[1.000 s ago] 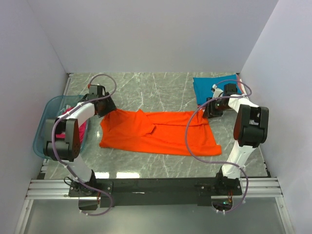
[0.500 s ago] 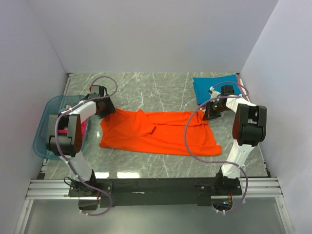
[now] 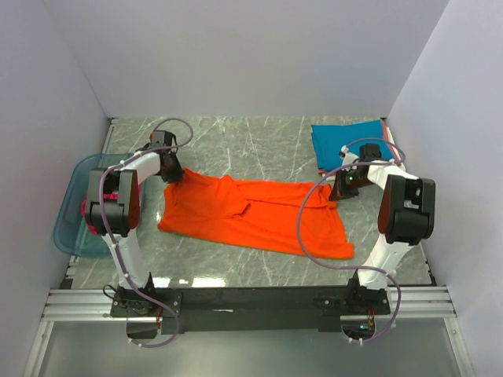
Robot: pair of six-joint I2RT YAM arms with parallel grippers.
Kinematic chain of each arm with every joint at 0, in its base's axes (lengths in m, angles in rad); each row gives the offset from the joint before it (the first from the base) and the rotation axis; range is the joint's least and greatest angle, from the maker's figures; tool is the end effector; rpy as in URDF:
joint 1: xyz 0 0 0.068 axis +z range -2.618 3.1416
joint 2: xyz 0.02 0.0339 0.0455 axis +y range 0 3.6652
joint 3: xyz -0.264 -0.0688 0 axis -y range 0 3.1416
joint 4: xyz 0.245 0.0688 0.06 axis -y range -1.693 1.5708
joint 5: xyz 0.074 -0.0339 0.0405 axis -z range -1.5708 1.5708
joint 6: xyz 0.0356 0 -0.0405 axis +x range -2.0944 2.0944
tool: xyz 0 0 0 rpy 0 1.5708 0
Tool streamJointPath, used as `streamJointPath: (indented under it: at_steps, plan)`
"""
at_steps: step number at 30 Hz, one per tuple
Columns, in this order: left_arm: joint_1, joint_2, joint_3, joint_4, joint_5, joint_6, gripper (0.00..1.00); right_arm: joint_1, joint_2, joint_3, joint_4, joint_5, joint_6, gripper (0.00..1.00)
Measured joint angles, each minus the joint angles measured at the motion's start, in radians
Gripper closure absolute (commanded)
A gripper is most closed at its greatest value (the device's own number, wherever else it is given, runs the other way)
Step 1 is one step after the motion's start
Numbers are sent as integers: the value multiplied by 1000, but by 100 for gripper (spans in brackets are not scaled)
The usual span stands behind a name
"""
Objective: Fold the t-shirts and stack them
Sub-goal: Fold the tshirt
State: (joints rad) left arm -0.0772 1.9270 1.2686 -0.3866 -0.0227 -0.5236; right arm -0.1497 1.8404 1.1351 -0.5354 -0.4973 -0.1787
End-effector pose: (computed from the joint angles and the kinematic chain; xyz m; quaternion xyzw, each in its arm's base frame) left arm 0.3964 -0.0299 0.1637 -0.2166 0.9410 -0.0664 0.2515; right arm 0.3485 -0.0354 0.1552 -0.0543 0.9554 0.2135 0.1968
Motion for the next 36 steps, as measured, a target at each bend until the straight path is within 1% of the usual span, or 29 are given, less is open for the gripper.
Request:
streamJointPath:
  at_steps: [8,13,18,22,25,26,28,29,31,32,34,35,36]
  plan:
    - [-1,123,179,-45,13,15,88,-100,-103,-109,10,-1,70,100]
    - [-3,220,327,-77,30,26,88,-117,-192,-188,19,-11,131,100]
    - [-3,343,527,-132,58,39,87,-117,-279,-261,34,-29,188,100]
    - [-3,449,703,-183,81,42,87,-117,-274,-251,28,-53,212,100]
    - [-2,539,856,-219,105,41,86,-117,-241,-234,13,-79,216,84]
    - [-2,568,908,-226,114,40,85,-117,-227,-227,2,-87,212,77]
    - [1,611,975,-227,134,38,80,-117,-204,-212,-28,-94,197,72]
    - [3,626,1000,-224,145,34,73,-117,-200,-206,-42,-96,185,70]
    - [13,650,1040,-217,178,22,64,-120,-201,-195,-69,-99,166,68]
    - [19,655,1051,-211,193,13,56,-122,-203,-189,-79,-98,151,65]
    - [31,655,1057,-193,220,5,48,-128,-219,-184,-89,-94,119,61]
    - [35,654,1059,-182,231,4,42,-130,-235,-184,-97,-90,93,57]
    - [40,648,1059,-163,240,5,39,-130,-257,-181,-110,-91,57,54]
